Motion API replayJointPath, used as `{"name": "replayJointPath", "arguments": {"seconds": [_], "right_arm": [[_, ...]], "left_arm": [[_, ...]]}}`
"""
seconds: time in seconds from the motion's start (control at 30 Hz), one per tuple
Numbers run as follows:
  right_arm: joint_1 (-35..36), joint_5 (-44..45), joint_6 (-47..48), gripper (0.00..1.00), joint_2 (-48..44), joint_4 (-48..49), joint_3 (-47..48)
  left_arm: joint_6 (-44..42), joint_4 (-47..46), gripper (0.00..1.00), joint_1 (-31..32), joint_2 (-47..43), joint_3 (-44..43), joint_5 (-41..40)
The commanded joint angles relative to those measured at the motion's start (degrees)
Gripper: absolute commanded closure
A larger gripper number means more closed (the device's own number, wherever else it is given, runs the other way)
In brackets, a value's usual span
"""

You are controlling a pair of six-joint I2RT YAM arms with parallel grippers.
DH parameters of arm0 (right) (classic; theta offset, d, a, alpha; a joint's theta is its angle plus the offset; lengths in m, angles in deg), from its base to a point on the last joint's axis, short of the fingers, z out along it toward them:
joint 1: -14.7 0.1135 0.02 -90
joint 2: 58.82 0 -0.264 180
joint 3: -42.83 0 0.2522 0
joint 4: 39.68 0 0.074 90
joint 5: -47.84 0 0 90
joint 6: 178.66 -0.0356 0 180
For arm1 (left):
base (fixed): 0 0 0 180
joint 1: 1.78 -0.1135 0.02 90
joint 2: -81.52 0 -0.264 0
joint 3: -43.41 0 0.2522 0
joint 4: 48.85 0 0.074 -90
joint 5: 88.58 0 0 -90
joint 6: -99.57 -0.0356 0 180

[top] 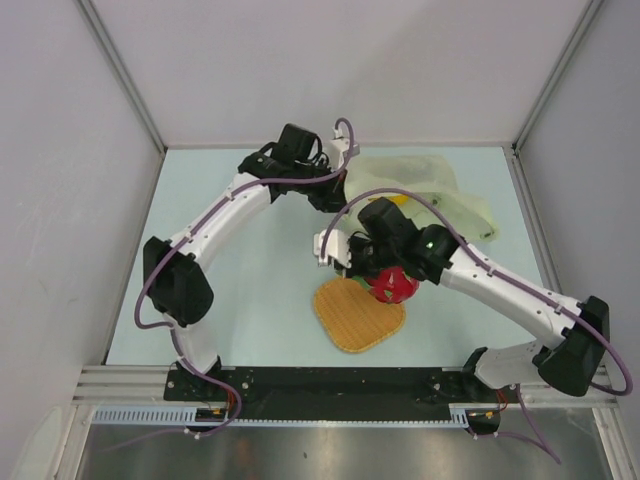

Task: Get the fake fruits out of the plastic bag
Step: Place the fake fruit on the plate.

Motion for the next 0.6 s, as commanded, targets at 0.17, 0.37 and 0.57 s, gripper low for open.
{"name": "replayJointPath", "arguments": {"seconds": [0.17, 0.37, 0.57], "right_arm": [[7.43, 8.92, 16.50, 1.00, 6.75, 4.30, 1.12], [10.07, 10.77, 20.88, 1.00, 11.76, 6.93, 0.94], [12.44, 11.82, 24.50, 1.00, 17.04, 9.56, 0.94]], "left_arm": [[2.11, -3.67, 1.00, -2.39, -9.51, 9.74, 2.31], [2.55, -6.75, 1.00, -2.65, -15.40, 17.84, 0.82], [5.27, -7.54, 1.00, -3.71, -16.38, 17.58, 2.76]]}}
